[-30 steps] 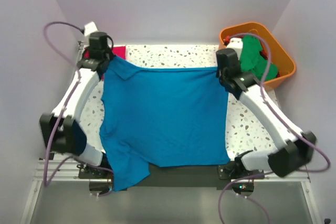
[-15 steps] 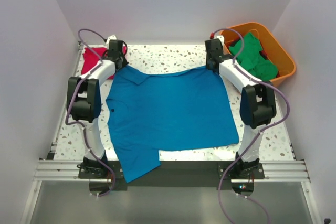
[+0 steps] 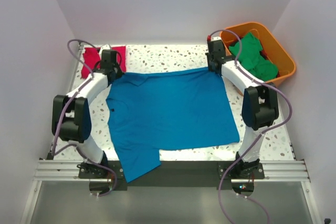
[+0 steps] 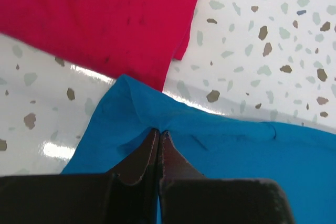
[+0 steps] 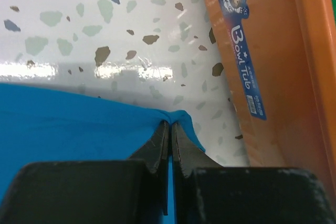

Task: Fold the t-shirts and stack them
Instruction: Fold the tshirt

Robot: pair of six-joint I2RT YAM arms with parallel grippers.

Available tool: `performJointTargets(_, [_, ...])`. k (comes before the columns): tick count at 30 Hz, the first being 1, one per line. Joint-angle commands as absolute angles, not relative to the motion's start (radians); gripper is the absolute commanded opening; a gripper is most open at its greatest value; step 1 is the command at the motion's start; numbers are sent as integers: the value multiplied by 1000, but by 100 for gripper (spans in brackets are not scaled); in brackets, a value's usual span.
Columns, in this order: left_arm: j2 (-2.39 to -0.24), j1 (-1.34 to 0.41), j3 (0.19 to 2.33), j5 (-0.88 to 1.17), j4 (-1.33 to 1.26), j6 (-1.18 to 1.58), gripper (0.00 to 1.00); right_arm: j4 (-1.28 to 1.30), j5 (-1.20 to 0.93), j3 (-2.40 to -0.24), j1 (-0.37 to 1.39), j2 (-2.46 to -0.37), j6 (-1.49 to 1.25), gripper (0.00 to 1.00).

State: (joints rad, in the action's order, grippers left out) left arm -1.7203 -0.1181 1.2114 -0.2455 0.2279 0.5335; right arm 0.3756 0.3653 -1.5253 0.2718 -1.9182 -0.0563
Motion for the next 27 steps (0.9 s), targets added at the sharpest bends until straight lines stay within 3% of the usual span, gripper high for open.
performJointTargets(1, [-1599, -109, 1125, -210, 235, 583, 0, 348, 331, -1500, 264, -1822, 80, 0])
performJointTargets(13, [-1255, -112, 879, -103, 408, 719, 0, 391, 333, -1441, 262, -1743, 178, 0])
performJointTargets(27, [-1039, -112, 736, 40, 607, 799, 0, 399, 347, -1345, 262, -1680, 236, 0])
